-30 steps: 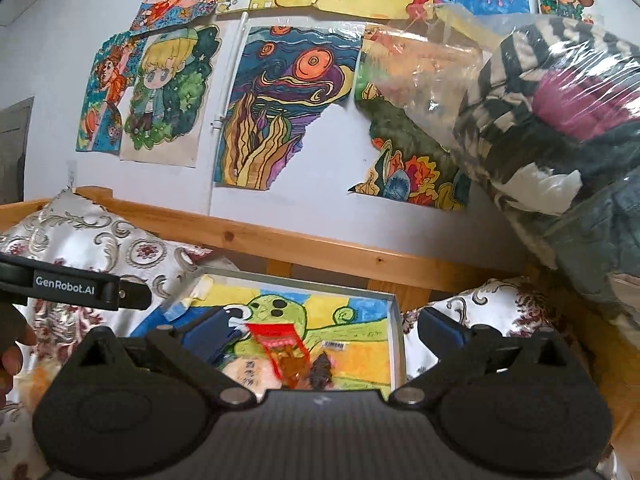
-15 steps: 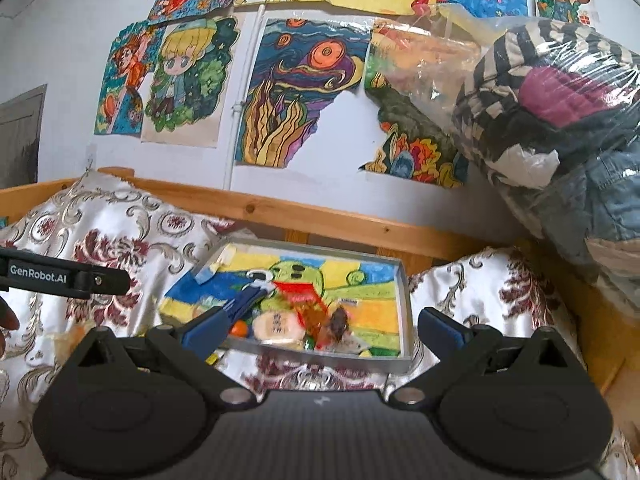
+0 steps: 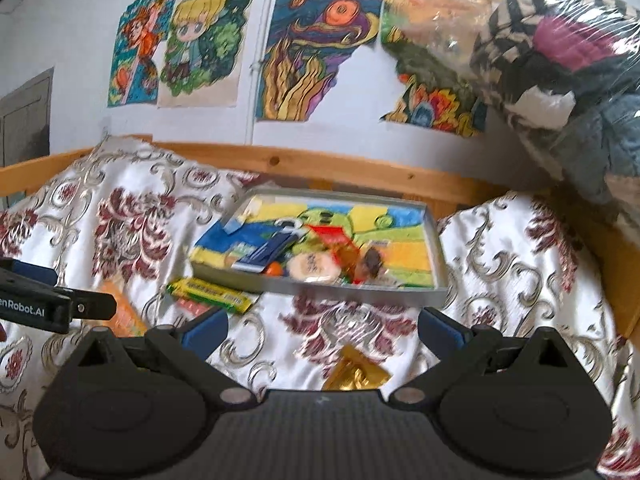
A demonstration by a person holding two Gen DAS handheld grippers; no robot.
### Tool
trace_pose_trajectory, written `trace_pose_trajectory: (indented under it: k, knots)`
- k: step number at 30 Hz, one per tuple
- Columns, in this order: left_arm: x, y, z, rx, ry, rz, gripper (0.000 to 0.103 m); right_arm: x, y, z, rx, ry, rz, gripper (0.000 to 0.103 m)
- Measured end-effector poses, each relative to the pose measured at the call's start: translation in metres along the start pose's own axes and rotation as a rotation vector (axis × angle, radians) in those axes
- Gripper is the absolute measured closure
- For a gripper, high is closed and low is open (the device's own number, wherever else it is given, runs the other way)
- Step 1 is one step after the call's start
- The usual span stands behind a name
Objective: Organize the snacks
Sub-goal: 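Move the left tool toward the orange bread loaf while the right tool approaches the sausage packet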
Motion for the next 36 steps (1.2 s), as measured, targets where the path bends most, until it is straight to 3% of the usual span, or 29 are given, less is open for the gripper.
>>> trace_pose_trajectory:
  k: [8, 23, 36]
  knots:
    - [-0.024, -0.014, 0.008, -0.088, 0.002, -0.026, 0.001, -0.026, -0.018, 0.018, -0.066, 0.05, -0.087, 0.0]
    - [-0.049, -0.047, 0.001, -0.129, 0.174, -0.043, 0.001, -0.06, -0.071, 0.025, -0.135, 0.133, -0.218, 0.0]
    - [-0.051, -0.085, -0.013, -0.14, 0.311, -0.055, 0.001, -0.065, -0.134, 0.013, -0.046, 0.186, -0.439, 0.004]
Point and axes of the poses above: each gripper's, at about its wrist camera, not at the fingertips, and y roughly against the way its jaws point, x to its right, z to its underside, the point moved 1 cm from there along -y, roughly the way its jaws point, and after that the axes turned 15 degrees about y, right-handed, at the moved point
